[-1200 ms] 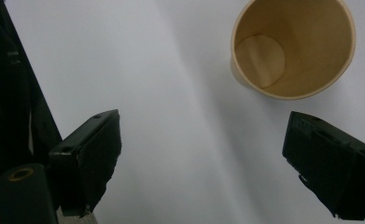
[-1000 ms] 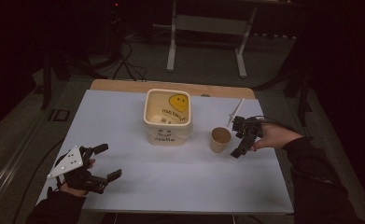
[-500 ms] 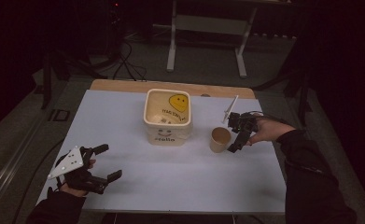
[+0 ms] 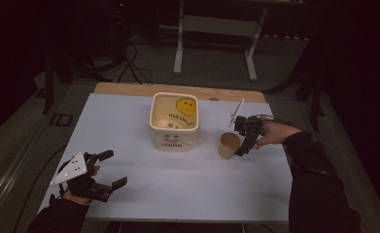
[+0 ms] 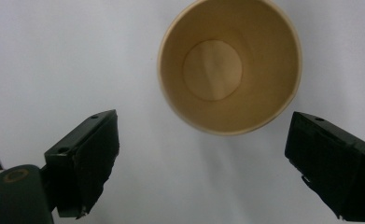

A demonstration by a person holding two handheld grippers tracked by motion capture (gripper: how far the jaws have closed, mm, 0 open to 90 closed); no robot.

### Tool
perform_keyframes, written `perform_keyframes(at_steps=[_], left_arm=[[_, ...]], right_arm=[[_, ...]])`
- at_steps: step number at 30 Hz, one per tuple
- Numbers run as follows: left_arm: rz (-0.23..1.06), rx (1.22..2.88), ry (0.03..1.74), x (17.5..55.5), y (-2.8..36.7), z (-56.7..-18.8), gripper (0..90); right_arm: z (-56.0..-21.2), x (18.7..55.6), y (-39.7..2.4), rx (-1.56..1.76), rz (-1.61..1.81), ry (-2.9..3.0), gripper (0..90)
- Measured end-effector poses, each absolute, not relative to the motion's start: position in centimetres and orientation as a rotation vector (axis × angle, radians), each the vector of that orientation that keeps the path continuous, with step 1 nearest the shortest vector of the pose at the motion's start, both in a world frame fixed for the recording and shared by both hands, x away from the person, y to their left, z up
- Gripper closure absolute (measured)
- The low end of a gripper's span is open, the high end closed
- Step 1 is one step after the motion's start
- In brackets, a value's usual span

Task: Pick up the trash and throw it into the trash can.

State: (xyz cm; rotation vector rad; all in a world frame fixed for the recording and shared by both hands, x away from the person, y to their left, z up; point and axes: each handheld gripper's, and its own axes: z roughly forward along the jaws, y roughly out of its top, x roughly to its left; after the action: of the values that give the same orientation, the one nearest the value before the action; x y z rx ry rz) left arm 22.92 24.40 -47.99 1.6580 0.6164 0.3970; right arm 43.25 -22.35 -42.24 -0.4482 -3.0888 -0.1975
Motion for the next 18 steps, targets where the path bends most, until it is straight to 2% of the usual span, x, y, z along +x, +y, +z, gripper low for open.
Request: perform_keyframes(at_steps=[18], left_arm=[[0.389,1.663,0.610,22.9,24.4,-48.1,0.4]], right_arm=[[-44.2,44.3,-21.3,-0.397,-0.219,-3.125,10.0]])
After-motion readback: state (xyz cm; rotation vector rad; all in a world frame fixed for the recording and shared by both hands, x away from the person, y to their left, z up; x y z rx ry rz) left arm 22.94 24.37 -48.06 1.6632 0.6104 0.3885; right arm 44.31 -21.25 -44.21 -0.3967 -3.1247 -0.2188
